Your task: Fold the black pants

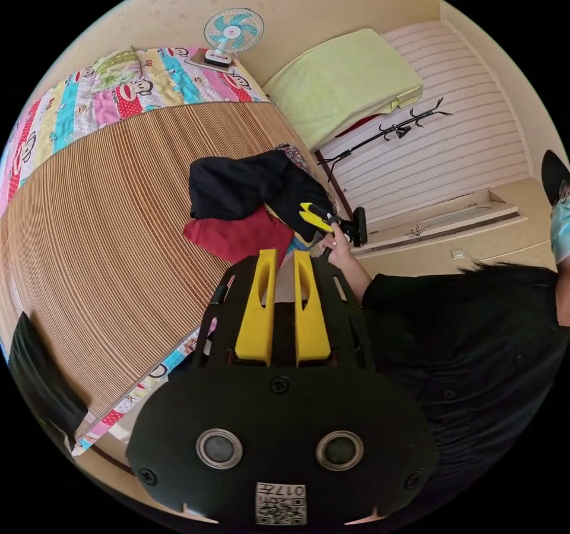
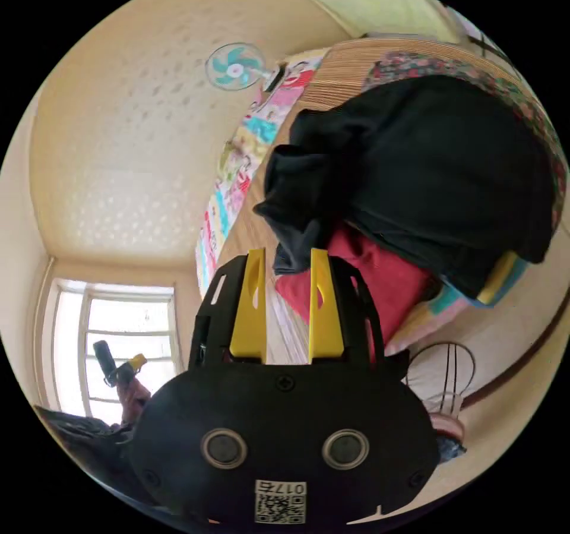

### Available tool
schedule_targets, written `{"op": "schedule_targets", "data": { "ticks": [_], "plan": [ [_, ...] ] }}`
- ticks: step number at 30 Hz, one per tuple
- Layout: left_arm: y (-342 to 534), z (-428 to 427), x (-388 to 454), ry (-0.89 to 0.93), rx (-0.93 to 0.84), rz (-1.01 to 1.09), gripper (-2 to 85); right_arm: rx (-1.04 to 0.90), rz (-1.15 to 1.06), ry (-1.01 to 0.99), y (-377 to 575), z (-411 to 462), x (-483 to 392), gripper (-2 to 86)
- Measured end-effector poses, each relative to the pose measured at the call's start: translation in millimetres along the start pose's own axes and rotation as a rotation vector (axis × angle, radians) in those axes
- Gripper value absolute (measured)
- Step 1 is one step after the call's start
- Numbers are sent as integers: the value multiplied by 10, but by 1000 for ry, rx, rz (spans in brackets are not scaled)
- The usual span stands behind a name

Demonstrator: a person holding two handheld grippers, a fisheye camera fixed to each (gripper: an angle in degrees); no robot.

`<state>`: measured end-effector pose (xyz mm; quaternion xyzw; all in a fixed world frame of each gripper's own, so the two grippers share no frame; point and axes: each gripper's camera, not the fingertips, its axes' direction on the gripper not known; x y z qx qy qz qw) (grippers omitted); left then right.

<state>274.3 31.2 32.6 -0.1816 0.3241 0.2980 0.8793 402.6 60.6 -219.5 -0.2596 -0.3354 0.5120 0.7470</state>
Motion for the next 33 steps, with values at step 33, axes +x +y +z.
{"op": "schedule_targets", "data": {
  "ticks": [33],
  "plan": [
    [806, -305, 2655, -363, 625, 491, 49, -22, -1653, -668, 2593, -2487, -2723, 44]
  ]
}}
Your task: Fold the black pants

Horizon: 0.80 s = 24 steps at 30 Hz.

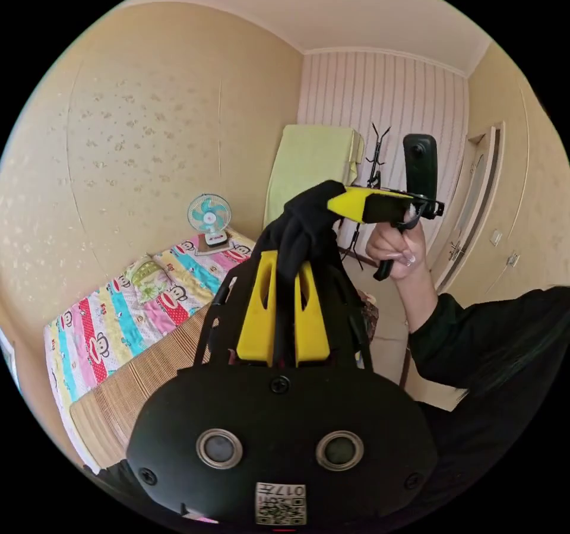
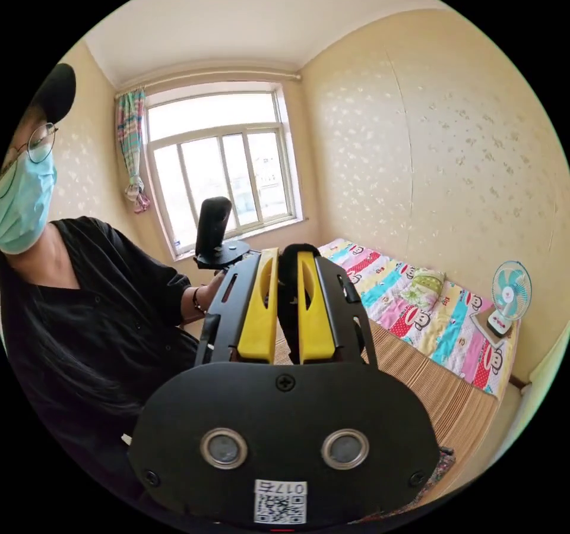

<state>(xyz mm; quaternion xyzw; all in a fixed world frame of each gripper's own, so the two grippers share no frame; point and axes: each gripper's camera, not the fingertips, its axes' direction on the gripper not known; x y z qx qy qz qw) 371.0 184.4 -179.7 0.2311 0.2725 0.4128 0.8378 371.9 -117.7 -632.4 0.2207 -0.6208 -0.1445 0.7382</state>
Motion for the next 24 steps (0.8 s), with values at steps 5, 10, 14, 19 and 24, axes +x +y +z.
{"op": "schedule_targets", "data": {
  "ticks": [5, 10, 14, 19, 24],
  "plan": [
    [-56, -958, -241, 72, 178, -109, 43, 116, 30, 256, 743, -436, -463, 49],
    [-160, -1784, -155, 15, 315, -75, 44, -80, 146, 308, 1773, 75, -977, 161],
    [-236, -2249, -34, -7, 355, -22, 45, -46, 49, 282, 1830, 847, -1890, 199],
    [-236, -2700, 30, -78, 364, -41, 47, -30, -296, 476, 1269, 1629, -2809, 178],
    [-155, -3494, -46, -135, 419, -16, 47, 197, -274, 749, 664, 1286, -2840, 86]
  ]
}}
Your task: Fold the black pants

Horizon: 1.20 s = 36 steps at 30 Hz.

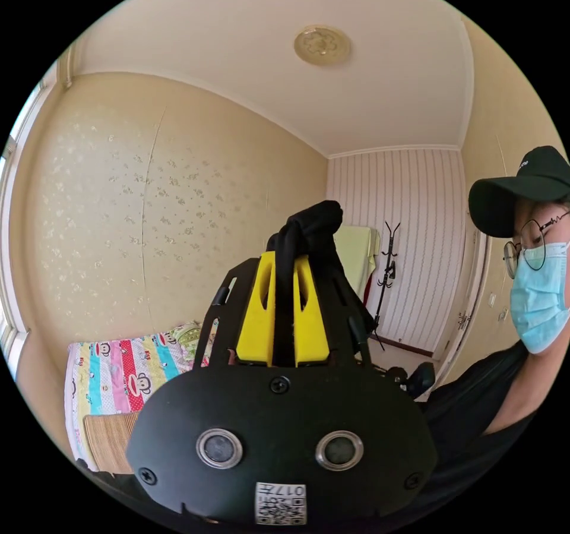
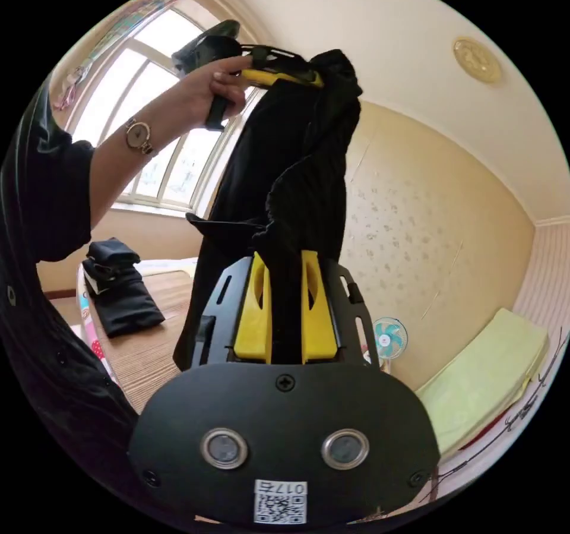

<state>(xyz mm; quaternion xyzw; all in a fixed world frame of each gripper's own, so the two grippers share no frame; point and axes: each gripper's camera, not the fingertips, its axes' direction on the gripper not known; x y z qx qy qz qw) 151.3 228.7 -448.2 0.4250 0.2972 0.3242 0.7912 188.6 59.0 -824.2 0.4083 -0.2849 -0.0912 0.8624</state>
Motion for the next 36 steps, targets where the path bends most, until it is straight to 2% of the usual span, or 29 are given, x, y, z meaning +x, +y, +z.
{"op": "schedule_targets", "data": {
  "ticks": [3, 6, 10, 13, 16, 19, 21, 22, 24, 25, 27, 30, 31, 34, 36],
  "plan": [
    [-241, -428, -131, -34, 33, 39, 49, 255, 163, 70, -538, -466, 605, 77],
    [-590, -724, -154, -32, 75, 120, 48, 393, 136, 62, -1195, -655, 863, 72],
    [-1181, -1043, -225, -67, 136, 181, 48, 476, 157, 56, -1850, -576, 1097, 71],
    [-1531, -1050, -483, -107, 89, 168, 48, 409, 168, -2, -2279, -264, 1304, 71],
    [-1690, -736, -1072, -115, -7, 94, 49, 296, 203, -16, -2462, 350, 1464, 71],
    [-1783, -4, -2008, -156, -161, -32, 50, 111, 210, 76, -2553, 1393, 1578, 72],
    [-1831, 624, -2737, -197, -265, -119, 52, -85, 217, 126, -2609, 2680, 1796, 75],
    [-1820, 1088, -3268, -221, -302, -140, 56, -134, 222, 132, -2602, 3053, 1869, 76],
    [-1617, 1722, -4077, -237, -334, -178, 65, -363, 240, 142, -2354, 4650, 2199, 83],
    [-1355, 2047, -4598, -249, -410, -286, 70, -450, 272, 139, -2211, 5018, 2295, 84],
    [-785, 2328, -5215, -278, -518, -473, 78, -768, 482, 163, -1411, 5961, 2566, 72],
    [379, 2398, -5646, -217, -618, -570, 80, -821, 481, 59, -288, 6196, 2368, 54],
    [918, 2393, -5746, -231, -724, -602, 79, -854, 464, 33, -37, 6217, 2304, 56],
    [2275, 2243, -5888, -245, -1009, -740, 79, -1093, 460, -15, 1306, 6128, 2041, 62],
    [2933, 2084, -5882, -218, -1113, -831, 79, -1265, 528, -40, 2262, 5768, 1918, 62]
  ]
}}
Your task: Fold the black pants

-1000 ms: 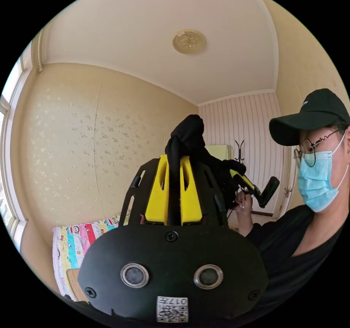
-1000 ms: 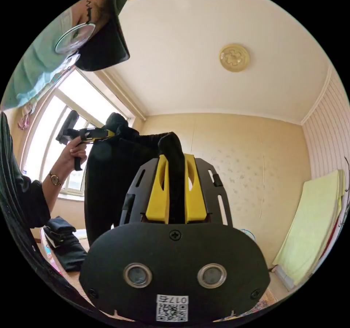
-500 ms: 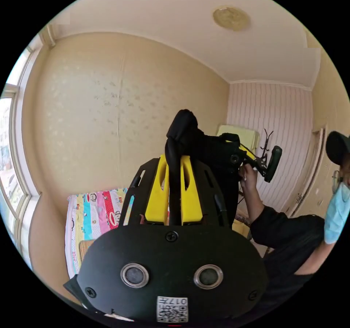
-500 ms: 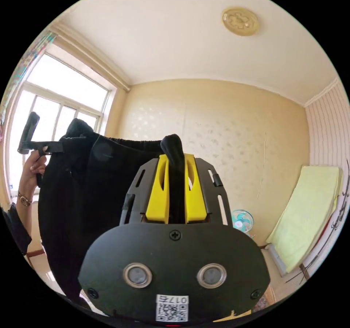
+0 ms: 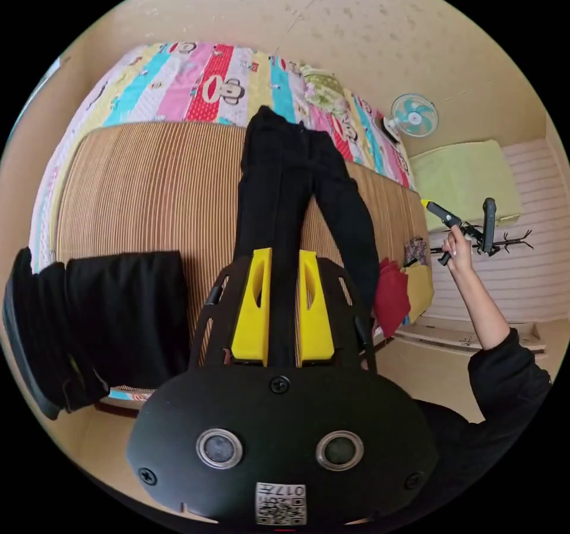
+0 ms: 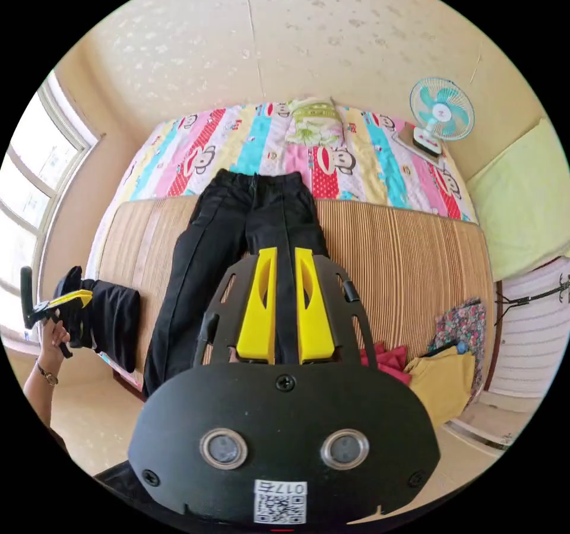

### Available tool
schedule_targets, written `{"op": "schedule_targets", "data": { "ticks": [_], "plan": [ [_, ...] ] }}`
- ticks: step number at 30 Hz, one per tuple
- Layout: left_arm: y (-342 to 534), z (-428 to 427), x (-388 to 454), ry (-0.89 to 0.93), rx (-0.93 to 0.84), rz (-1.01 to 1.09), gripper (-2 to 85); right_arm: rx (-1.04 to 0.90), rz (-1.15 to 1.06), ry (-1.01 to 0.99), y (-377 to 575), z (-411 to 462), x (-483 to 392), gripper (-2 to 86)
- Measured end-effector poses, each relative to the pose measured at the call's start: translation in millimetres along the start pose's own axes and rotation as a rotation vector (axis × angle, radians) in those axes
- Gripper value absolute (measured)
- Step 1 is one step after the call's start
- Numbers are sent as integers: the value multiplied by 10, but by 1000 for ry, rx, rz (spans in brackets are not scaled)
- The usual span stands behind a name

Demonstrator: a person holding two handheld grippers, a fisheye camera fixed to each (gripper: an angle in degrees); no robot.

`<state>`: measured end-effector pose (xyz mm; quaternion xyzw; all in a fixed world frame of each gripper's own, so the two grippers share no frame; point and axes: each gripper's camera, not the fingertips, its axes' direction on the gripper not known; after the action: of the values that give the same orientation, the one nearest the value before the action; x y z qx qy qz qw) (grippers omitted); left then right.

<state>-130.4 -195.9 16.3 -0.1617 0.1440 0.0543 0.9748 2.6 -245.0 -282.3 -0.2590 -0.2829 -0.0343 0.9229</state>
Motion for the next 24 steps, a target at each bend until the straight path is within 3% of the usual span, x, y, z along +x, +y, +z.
{"op": "schedule_targets", "data": {
  "ticks": [5, 11, 16, 19, 21, 24],
  "plan": [
    [550, 793, -493, 65, -213, -68, 85, -283, 216, -63, 1171, 704, 690, 68],
    [864, 1253, -542, 7, -495, -151, 67, -397, 434, -114, 2133, 606, 1214, 89],
    [475, 747, -16, 178, -266, 13, 100, -353, 472, -164, 2097, 439, 1536, 120],
    [14, 869, 380, 253, -292, 140, 116, -373, 386, -206, 1841, 469, 1617, 132],
    [-247, 1104, 540, 268, -341, 179, 120, -486, 339, -247, 1713, 585, 1639, 107],
    [-418, 1599, 671, 319, -556, 194, 81, -601, 332, -304, 1738, 456, 1679, 53]
  ]
}}
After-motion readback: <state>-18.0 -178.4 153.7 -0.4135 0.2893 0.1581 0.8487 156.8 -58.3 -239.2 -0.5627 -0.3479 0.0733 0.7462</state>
